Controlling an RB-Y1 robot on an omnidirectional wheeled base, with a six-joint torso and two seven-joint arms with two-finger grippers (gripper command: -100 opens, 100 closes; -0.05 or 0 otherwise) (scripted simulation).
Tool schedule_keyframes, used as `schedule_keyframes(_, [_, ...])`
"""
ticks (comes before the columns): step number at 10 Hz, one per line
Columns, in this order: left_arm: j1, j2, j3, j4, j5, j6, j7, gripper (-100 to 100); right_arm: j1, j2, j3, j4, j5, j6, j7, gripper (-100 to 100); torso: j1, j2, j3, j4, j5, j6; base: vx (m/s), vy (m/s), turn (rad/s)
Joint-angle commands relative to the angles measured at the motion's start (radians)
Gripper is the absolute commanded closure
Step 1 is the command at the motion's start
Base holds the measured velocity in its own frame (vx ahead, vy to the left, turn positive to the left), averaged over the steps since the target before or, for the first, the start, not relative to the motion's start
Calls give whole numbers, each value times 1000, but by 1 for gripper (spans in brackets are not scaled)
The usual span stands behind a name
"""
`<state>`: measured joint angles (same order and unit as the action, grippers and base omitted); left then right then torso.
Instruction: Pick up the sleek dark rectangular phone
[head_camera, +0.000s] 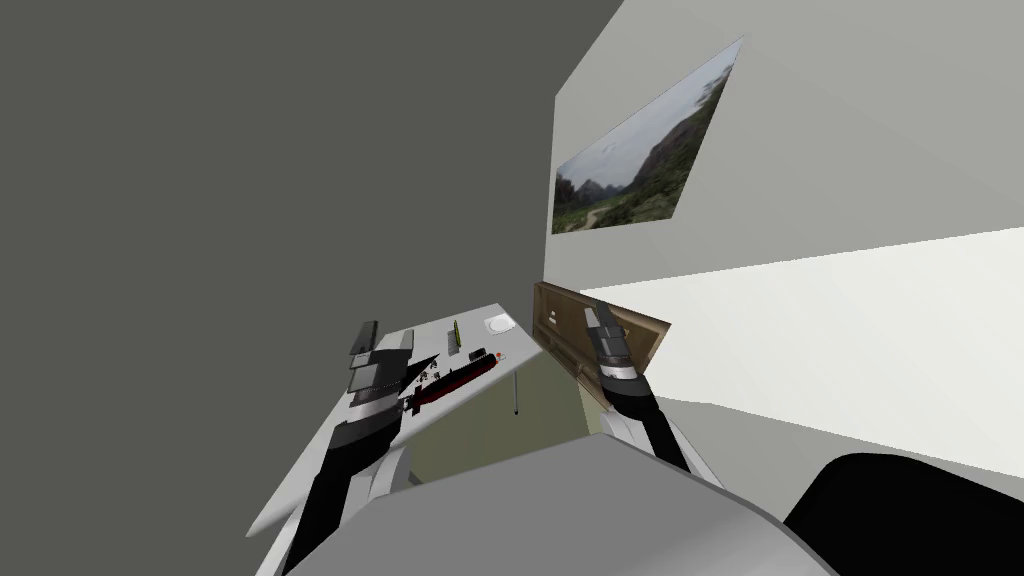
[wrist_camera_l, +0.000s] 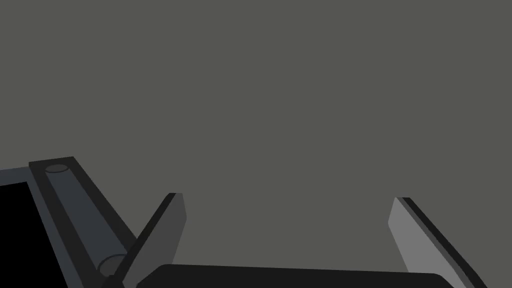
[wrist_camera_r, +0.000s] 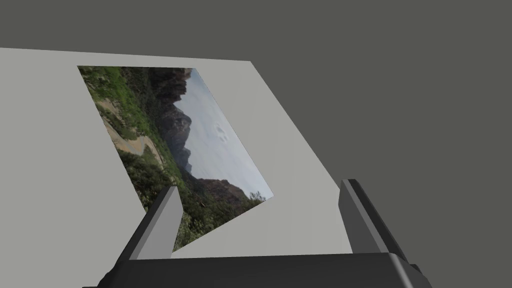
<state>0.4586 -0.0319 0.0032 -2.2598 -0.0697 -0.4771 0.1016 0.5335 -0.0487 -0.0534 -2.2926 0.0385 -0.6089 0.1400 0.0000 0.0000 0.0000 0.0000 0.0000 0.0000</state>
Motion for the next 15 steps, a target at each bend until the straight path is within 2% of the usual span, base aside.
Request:
schedule_keyframes(1, [-25, 43, 2, 28, 21, 38, 9, -100, 0, 0, 0, 0, 0, 0, 0, 0, 0, 0, 0, 0, 0, 0, -2, -23, 9])
schedule_keyframes(5, [-113, 138, 11, 125, 89, 154, 36, -100, 0, 0, 0, 0, 0, 0, 0, 0, -4, 0, 0, 0, -1, 0, -4, -57, 5])
schedule_keyframes(6, [-113, 138, 11, 128, 89, 165, 36, -100, 0, 0, 0, 0, 0, 0, 0, 0, -4, 0, 0, 0, -1, 0, -1, -40, -4])
schedule_keyframes(7, [-142, 164, 14, 162, 111, 197, 45, -100, 0, 0, 0, 0, 0, 0, 0, 0, -3, 0, 0, 0, -1, 0, 2, -30, -6])
schedule_keyframes(8, [-142, 164, 14, 162, 111, 207, 45, -100, 0, 0, 0, 0, 0, 0, 0, 0, -2, 0, 0, 0, 0, 0, -1, -26, -5])
schedule_keyframes(9, [-174, 191, 18, 201, 135, 240, 54, -100, 0, 0, 0, 0, 0, 0, 0, 0, -2, 0, 0, 0, 0, 0, -6, -39, -15])
schedule_keyframes(10, [-174, 191, 18, 201, 135, 252, 54, -100, 0, 0, 0, 0, 0, 0, 0, 0, -2, 0, 0, 0, 0, 0, -9, -33, -4])
schedule_keyframes(11, [-206, 217, 22, 238, 160, 289, 63, -100, 0, 0, 0, 0, 0, 0, 0, 0, -2, 0, 0, 0, -1, 0, -10, -43, -19])
schedule_keyframes(12, [-206, 217, 22, 242, 160, 300, 63, -100, 0, 0, 0, 0, 0, 0, 0, 0, -2, 0, 0, 0, -1, 0, -5, -31, -9])
schedule_keyframes(13, [-241, 243, 26, 287, 185, 340, 73, -100, 0, 0, 0, 0, 0, 0, 0, 0, -2, 0, 0, 0, -1, 0, -3, -33, -30])
schedule_keyframes(14, [-241, 243, 26, 287, 185, 350, 73, -100, 0, 0, 0, 0, 0, 0, 0, 0, -2, 0, 0, 0, 0, 0, 0, -30, -10])
schedule_keyframes(15, [-276, 269, 31, 329, 211, 391, 83, -100, 0, 0, 0, 0, 0, 0, 0, 0, -2, 0, 0, 0, 0, 0, -3, -34, -27])
